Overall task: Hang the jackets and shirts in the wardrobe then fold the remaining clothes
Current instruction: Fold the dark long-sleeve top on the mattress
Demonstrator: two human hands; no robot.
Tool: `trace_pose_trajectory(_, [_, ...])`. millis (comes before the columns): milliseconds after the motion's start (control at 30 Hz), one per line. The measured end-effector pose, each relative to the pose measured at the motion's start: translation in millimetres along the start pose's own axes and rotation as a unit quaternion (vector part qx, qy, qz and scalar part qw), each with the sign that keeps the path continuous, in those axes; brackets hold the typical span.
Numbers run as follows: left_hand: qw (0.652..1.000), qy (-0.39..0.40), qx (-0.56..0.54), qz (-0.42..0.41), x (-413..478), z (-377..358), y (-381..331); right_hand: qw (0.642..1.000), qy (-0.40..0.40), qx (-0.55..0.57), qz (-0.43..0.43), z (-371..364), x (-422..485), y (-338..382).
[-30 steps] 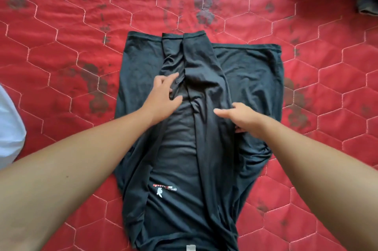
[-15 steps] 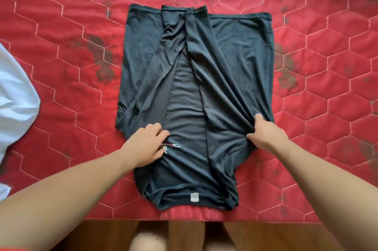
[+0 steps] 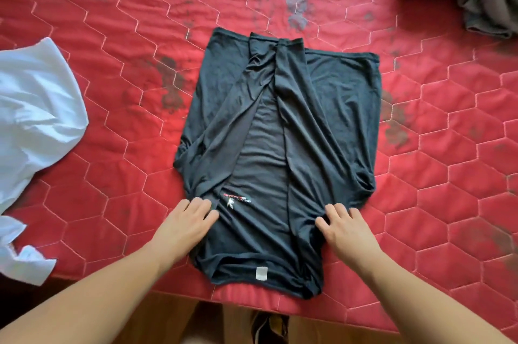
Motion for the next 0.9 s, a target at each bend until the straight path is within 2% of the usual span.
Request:
trace_pose_trajectory(67, [1.0, -0.002, 0.015, 0.003, -0.9, -6.3, 4.1, 0.998, -0.038, -0.017, 0.047, -2.0, 2.2, -3.2])
trace_pose_trajectory(167, [0.999, -0.011, 0.023, -0.045, 4.0, -11.6, 8.2, 0.995, -0.053, -0.009, 0.087, -3.3, -3.2, -8.5])
trace_pose_trajectory(367, [0.987, -0.063, 0.055, -0.138, 12.4, -10.8, 30.0, 0.997, -0.039, -0.02, 0.056, -6.6, -18.8, -18.5])
trace_pose_trajectory(467, [0.981, -0.096, 0.059, -0.156, 19.7, -14.7, 35.0, 0.996, -0.029, -0.02, 0.077, -5.8, -14.2, -6.0])
trace_pose_trajectory(600, [0.985, -0.086, 0.014, -0.151, 21.6, -11.3, 37.1, 0.995, -0.002, 0.029, 0.092, 1.8, -1.8, 11.6])
trace_pose_trajectory(667, [0.989, -0.1, -0.038, -0.106, 33.9, 5.9, 54.9, 0.992, -0.016, 0.113, 0.051, 22.8, 13.0, 3.4])
trace_pose_trajectory(700, [0.989, -0.109, -0.073, -0.063, 46.0, 20.7, 68.8, 0.985, -0.044, 0.166, -0.01, 39.3, 24.3, -6.9])
trace_pose_trajectory(767, [0.976, -0.127, -0.161, 0.071, 80.6, 52.1, 105.3, 0.941, -0.097, 0.277, -0.168, 76.4, 55.4, -36.8])
trace_pose_trajectory(833, [0.936, -0.133, -0.239, 0.222, 121.4, 79.7, 147.3, 0.89, -0.146, 0.334, -0.274, 103.1, 95.5, -75.7])
trace_pose_trajectory(900, [0.89, -0.105, -0.302, 0.326, 156.6, 95.8, 183.4, 0.849, -0.172, 0.351, -0.355, 123.9, 131.8, -112.2])
Point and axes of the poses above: each hand's wrist, its own x-axis towards the middle knuckle, its own z-axis out of the back of the hand, y = z × x, the point moved 1 cm from there along x, towards the middle knuckle, and after that the axes turned 3 degrees about x, right-handed, at the moved point
